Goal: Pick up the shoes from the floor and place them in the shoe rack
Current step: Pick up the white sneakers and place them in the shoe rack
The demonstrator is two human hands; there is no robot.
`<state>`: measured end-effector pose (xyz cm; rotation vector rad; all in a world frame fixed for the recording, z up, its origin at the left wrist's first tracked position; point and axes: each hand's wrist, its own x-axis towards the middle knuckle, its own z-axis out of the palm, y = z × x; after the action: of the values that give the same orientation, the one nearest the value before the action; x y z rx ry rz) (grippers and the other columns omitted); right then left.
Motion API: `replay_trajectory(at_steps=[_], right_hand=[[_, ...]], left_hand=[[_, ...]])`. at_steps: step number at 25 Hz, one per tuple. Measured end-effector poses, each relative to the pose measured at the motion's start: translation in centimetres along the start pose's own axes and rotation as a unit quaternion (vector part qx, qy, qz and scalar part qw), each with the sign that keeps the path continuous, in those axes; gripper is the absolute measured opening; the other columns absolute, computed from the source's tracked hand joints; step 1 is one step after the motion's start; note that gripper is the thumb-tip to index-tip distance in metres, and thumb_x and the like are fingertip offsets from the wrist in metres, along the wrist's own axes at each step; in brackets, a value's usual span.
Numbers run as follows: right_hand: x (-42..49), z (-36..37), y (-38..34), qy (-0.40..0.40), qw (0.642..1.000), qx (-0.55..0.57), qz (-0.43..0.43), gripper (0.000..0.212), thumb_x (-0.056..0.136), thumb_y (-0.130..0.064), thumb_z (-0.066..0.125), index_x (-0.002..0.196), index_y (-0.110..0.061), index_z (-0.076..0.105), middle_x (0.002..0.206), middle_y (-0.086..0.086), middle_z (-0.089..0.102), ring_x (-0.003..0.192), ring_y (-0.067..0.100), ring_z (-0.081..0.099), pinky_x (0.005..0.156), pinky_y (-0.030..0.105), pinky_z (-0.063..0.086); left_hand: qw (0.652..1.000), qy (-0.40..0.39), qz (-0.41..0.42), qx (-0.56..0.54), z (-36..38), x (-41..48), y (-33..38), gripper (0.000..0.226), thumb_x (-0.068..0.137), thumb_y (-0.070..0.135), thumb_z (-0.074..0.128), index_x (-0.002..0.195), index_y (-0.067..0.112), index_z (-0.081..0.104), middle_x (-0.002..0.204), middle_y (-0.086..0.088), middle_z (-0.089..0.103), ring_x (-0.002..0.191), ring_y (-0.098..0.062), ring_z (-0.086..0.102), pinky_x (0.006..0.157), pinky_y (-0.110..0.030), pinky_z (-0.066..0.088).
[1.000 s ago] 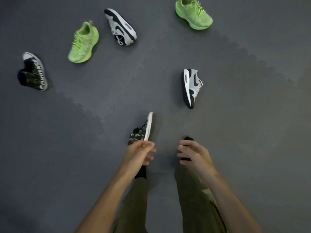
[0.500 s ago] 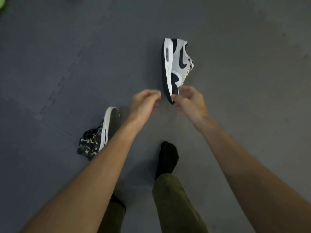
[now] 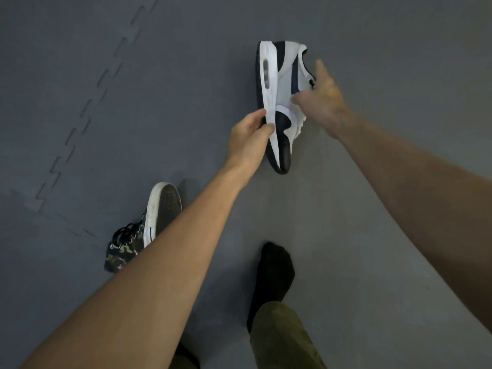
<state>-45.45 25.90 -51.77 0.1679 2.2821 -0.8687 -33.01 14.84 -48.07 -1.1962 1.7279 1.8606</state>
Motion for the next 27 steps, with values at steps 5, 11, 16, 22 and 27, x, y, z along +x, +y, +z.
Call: replay_trajectory(at_steps=[5, 11, 16, 22, 27], right_hand=[[-1.8, 1.0, 0.2, 0.027, 0.999, -0.043, 0.005, 0.053, 0.077, -0.029, 0.07, 0.126, -0.016, 0.054, 0.119, 0.002, 0.061, 0.106, 0.022, 0.062, 0.093, 0.041, 0.054], [-6.0, 3.7, 0.2, -0.024, 0.982, 0.111, 0.148, 0.03, 0.08, -0.041, 0.07, 0.087, -0.012, 0.07, 0.09, 0.003, 0.075, 0.072, 0.021, 0.072, 0.07, 0.04, 0.063], [-10.9, 4.7, -1.8, -0.077, 0.843, 0.414, 0.333, 0.008, 0.094, -0.022, 0.064, 0.096, -0.015, 0.064, 0.086, 0.007, 0.066, 0.056, 0.014, 0.064, 0.048, 0.025, 0.058], [-13.2, 3.6, -8.0, -0.12, 0.747, 0.528, 0.386, 0.016, 0.091, -0.026, 0.07, 0.094, -0.01, 0.068, 0.063, 0.004, 0.072, 0.055, 0.013, 0.065, 0.046, 0.017, 0.055], [-11.2, 2.6, -15.4, -0.132, 0.81, 0.425, 0.383, 0.016, 0.093, -0.036, 0.065, 0.083, -0.024, 0.067, 0.07, -0.008, 0.073, 0.054, 0.007, 0.048, 0.047, 0.016, 0.034]], left_hand=[[0.999, 0.045, -0.018, 0.007, -1.0, 0.2, 0.0, 0.037, 0.095, 0.015, 0.06, 0.132, 0.014, 0.064, 0.124, 0.003, 0.069, 0.111, -0.01, 0.066, 0.097, -0.024, 0.051], [0.984, 0.169, 0.009, 0.052, -4.6, -2.4, -0.5, 0.029, 0.09, 0.02, 0.062, 0.119, 0.021, 0.069, 0.121, 0.006, 0.071, 0.114, -0.01, 0.065, 0.102, -0.031, 0.051], [0.973, 0.201, -0.092, 0.073, -3.9, -7.4, -1.4, 0.041, 0.082, 0.058, 0.061, 0.067, 0.02, 0.071, 0.067, 0.004, 0.076, 0.061, -0.017, 0.072, 0.074, -0.041, 0.062], [0.964, 0.098, -0.24, -0.052, -4.8, -7.0, 3.2, 0.024, 0.09, 0.035, 0.061, 0.091, 0.013, 0.073, 0.103, -0.013, 0.077, 0.095, -0.03, 0.075, 0.087, -0.044, 0.062], [0.975, 0.103, -0.195, -0.028, -7.7, -5.2, 6.3, 0.055, 0.067, 0.041, 0.071, 0.115, 0.02, 0.055, 0.107, -0.005, 0.073, 0.098, -0.027, 0.072, 0.094, -0.049, 0.058]])
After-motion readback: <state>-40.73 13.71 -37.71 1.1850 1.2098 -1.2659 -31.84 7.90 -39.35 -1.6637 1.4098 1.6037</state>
